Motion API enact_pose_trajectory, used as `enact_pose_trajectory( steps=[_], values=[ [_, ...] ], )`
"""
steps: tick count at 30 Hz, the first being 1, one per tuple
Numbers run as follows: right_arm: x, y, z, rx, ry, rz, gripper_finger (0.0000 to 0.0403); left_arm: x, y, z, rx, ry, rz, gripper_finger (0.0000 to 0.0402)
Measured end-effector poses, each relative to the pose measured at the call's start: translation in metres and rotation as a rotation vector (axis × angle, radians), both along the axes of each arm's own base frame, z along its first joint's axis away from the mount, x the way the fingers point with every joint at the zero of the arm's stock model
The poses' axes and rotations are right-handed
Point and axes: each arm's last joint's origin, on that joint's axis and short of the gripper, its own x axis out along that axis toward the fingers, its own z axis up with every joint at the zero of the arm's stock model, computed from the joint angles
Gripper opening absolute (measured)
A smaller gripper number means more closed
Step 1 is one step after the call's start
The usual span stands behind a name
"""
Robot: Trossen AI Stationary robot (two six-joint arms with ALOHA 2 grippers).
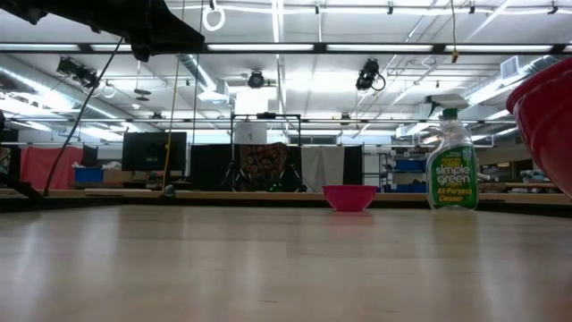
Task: Nest bowls inside each other
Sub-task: Stack the blue bowl on top of the green bowl, then stack the pink bowl on top of the blue bowl
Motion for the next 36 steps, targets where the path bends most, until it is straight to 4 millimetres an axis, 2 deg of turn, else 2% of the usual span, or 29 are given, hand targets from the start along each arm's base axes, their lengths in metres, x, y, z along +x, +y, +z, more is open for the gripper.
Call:
enact_pose_trajectory(
  steps=[7,16,30,36],
  values=[
    [0.004,0.001,0.024,-0.052,-0.099,-0.004,0.0199,0.000,0.000,0.000,-0.003,-0.001,0.000,0.0153],
    [0.005,0.002,0.033,-0.050,-0.114,0.003,0.0201,0.000,0.000,0.000,-0.003,-0.001,0.000,0.0153],
    [-0.002,0.010,0.061,-0.141,-0.273,0.048,0.0201,0.000,0.000,0.000,-0.012,-0.006,0.001,0.0153],
    [-0.003,0.008,0.063,-0.171,-0.284,0.056,0.0201,0.000,0.000,0.000,-0.024,-0.012,0.002,0.0153]
  ],
)
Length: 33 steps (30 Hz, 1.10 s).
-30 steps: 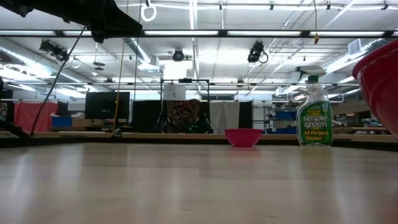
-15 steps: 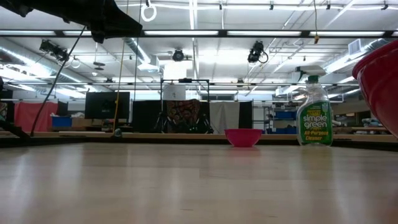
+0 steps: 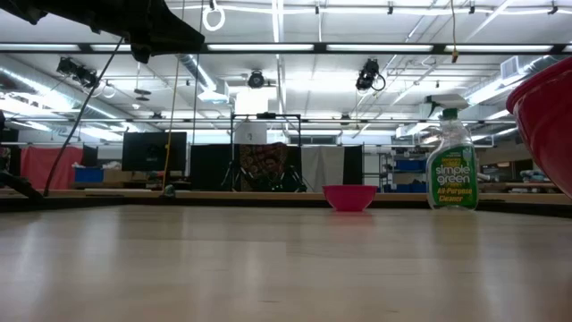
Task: Nest bowls inside each other
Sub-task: Stack the pink bowl on top of the blue bowl
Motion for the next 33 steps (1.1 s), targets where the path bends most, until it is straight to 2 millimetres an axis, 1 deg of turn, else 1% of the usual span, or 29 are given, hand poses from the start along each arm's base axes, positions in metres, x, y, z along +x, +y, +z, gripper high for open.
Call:
enact_pose_trajectory(
  steps=[9,13,22,27,33],
  values=[
    [0.000,-0.002,0.000,-0.051,-0.021,0.009,0.0201,0.000,-0.004,0.000,-0.003,-0.002,-0.022,0.0153],
    [0.003,-0.005,0.001,-0.119,-0.078,0.038,0.0201,0.000,-0.004,0.000,-0.003,-0.002,-0.025,0.0153],
    [0.030,-0.030,0.004,-0.262,-0.150,0.069,0.0191,0.000,-0.004,0.002,-0.027,-0.033,-0.023,0.0153],
    [0.046,-0.046,0.004,-0.329,-0.156,0.086,0.0181,0.000,-0.004,0.002,-0.044,-0.040,-0.022,0.0153],
    [0.062,-0.066,0.005,-0.378,-0.121,0.111,0.0177,0.000,-0.004,0.002,-0.061,-0.046,-0.020,0.0153]
  ],
)
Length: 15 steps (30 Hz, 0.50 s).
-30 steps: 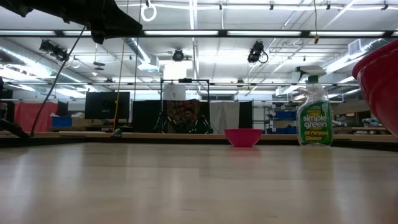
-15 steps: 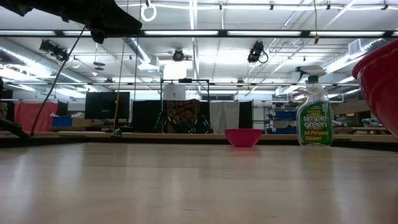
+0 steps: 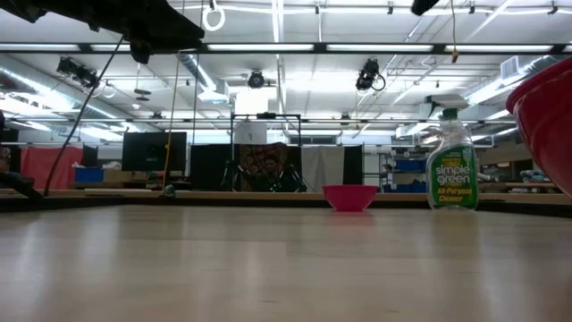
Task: Nest bowls inside each other
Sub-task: Stack the pink bowl on top of the blue bowl
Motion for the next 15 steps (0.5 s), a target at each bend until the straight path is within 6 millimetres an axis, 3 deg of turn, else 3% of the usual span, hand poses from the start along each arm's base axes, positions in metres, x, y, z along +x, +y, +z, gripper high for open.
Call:
enact_pose_trajectory(
  steps=[15],
  values=[
    [0.022,-0.040,0.003,-0.078,0.073,0.047,0.0177,0.000,0.000,-0.003,-0.030,0.012,0.002,0.0153]
  ],
)
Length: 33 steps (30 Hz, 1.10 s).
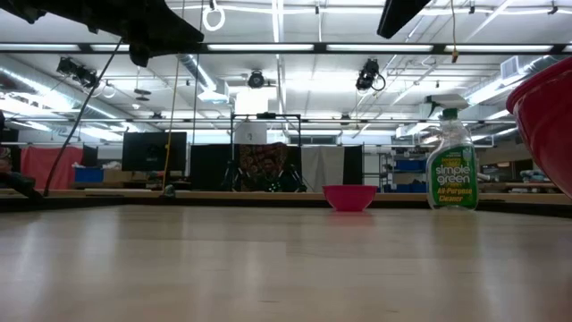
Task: Nest bowls inside each other
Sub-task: Stack the pink bowl on top of the blue bowl
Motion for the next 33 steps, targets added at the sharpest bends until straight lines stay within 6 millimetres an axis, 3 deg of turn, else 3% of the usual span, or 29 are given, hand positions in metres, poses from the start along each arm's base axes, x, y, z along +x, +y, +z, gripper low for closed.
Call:
enact_pose_trajectory(
  steps=[6,12,16,20,25,33],
  values=[
    [-0.006,-0.034,0.000,0.002,-0.001,-0.024,0.0177,0.000,0.000,0.000,0.000,0.001,0.000,0.0153],
    [-0.005,-0.084,-0.021,0.027,-0.084,-0.052,0.0177,0.000,0.000,0.000,-0.001,-0.003,0.000,0.0153],
    [0.008,-0.129,-0.044,0.063,-0.211,-0.095,0.0178,0.000,0.000,0.001,-0.002,-0.013,0.000,0.0153],
    [0.022,-0.189,-0.064,0.129,-0.290,-0.149,0.0187,0.000,0.000,0.001,-0.002,-0.013,0.000,0.0153],
    [0.032,-0.250,-0.087,0.129,-0.238,-0.270,0.0210,0.000,0.000,0.000,0.003,-0.003,0.000,0.0153],
    [0.036,-0.293,-0.117,0.188,-0.169,-0.346,0.0258,0.000,0.000,-0.003,0.073,0.069,-0.007,0.0153]
  ],
)
